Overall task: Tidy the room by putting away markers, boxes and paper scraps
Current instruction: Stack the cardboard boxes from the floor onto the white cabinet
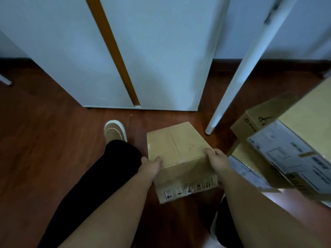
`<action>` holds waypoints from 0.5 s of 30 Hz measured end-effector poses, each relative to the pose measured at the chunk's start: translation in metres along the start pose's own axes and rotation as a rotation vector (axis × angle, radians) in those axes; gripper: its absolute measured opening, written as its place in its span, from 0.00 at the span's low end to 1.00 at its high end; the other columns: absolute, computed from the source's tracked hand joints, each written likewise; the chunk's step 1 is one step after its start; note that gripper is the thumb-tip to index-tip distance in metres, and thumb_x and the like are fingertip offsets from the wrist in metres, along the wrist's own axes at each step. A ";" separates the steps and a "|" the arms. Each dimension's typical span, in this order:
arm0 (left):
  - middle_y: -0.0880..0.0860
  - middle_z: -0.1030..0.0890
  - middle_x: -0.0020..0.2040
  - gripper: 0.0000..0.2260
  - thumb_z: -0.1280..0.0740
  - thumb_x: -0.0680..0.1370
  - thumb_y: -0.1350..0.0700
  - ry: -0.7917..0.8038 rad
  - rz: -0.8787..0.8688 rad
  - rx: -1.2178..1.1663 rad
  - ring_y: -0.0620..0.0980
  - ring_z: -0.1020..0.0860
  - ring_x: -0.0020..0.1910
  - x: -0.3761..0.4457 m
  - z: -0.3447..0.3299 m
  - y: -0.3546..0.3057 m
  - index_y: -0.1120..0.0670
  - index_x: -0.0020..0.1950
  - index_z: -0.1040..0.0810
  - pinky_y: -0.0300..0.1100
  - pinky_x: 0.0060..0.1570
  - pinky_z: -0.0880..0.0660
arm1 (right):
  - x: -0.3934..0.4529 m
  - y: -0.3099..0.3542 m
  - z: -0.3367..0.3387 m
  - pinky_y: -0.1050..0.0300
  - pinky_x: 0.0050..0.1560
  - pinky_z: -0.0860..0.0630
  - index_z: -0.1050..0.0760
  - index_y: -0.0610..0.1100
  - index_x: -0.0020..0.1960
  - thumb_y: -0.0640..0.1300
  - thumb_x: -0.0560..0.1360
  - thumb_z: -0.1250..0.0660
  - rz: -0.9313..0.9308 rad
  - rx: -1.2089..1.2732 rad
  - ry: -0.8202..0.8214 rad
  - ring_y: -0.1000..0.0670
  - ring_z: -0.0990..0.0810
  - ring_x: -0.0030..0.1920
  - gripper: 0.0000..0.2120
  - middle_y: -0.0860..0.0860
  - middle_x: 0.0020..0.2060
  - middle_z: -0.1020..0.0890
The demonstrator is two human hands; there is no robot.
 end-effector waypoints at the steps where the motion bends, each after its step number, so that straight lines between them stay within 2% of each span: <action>1: 0.57 0.28 0.67 0.41 0.33 0.70 0.36 -0.001 -0.041 -0.047 0.59 0.25 0.61 -0.005 0.011 -0.012 0.56 0.75 0.42 0.51 0.60 0.26 | -0.007 0.020 0.003 0.50 0.52 0.30 0.24 0.49 0.52 0.59 0.73 0.35 0.050 0.022 -0.040 0.45 0.26 0.53 0.16 0.47 0.54 0.23; 5: 0.55 0.25 0.62 0.31 0.28 0.73 0.42 0.039 -0.149 -0.210 0.53 0.25 0.51 -0.043 0.048 -0.057 0.56 0.68 0.35 0.46 0.41 0.30 | -0.048 0.084 0.014 0.51 0.51 0.29 0.21 0.49 0.50 0.58 0.70 0.33 0.150 0.120 -0.109 0.47 0.24 0.51 0.16 0.49 0.49 0.21; 9: 0.55 0.22 0.53 0.24 0.27 0.74 0.47 -0.015 -0.315 -0.345 0.50 0.23 0.45 -0.083 0.093 -0.106 0.56 0.61 0.33 0.45 0.37 0.29 | -0.092 0.141 0.018 0.49 0.53 0.25 0.21 0.50 0.45 0.54 0.69 0.31 0.296 0.234 -0.132 0.50 0.22 0.47 0.09 0.53 0.46 0.18; 10: 0.55 0.22 0.51 0.23 0.27 0.73 0.48 -0.042 -0.362 -0.382 0.51 0.23 0.44 -0.097 0.108 -0.120 0.56 0.60 0.32 0.45 0.38 0.28 | -0.103 0.156 0.018 0.48 0.55 0.25 0.21 0.50 0.46 0.53 0.69 0.31 0.343 0.265 -0.132 0.51 0.22 0.47 0.08 0.53 0.46 0.18; 12: 0.55 0.22 0.52 0.22 0.25 0.72 0.48 -0.071 -0.461 -0.427 0.54 0.22 0.48 -0.123 0.135 -0.146 0.54 0.58 0.31 0.50 0.45 0.23 | -0.127 0.186 0.021 0.48 0.55 0.24 0.21 0.50 0.49 0.51 0.70 0.30 0.430 0.334 -0.128 0.51 0.21 0.49 0.09 0.53 0.47 0.18; 14: 0.54 0.23 0.53 0.22 0.24 0.71 0.48 -0.078 -0.566 -0.429 0.56 0.22 0.51 -0.150 0.156 -0.168 0.51 0.56 0.31 0.57 0.53 0.23 | -0.150 0.209 0.028 0.52 0.50 0.23 0.21 0.49 0.52 0.48 0.72 0.31 0.511 0.411 -0.126 0.53 0.21 0.49 0.09 0.54 0.48 0.19; 15: 0.53 0.23 0.53 0.21 0.24 0.71 0.48 -0.068 -0.606 -0.422 0.56 0.22 0.51 -0.162 0.162 -0.174 0.51 0.56 0.31 0.57 0.53 0.23 | -0.161 0.216 0.033 0.56 0.46 0.25 0.22 0.49 0.53 0.46 0.73 0.31 0.551 0.446 -0.133 0.54 0.22 0.49 0.09 0.55 0.48 0.19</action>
Point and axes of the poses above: each hand's wrist, its own x-axis towards the middle knuckle, its own z-axis out of the back of the hand, y = z × x, the point moved 10 cm from there along x, towards the middle knuckle
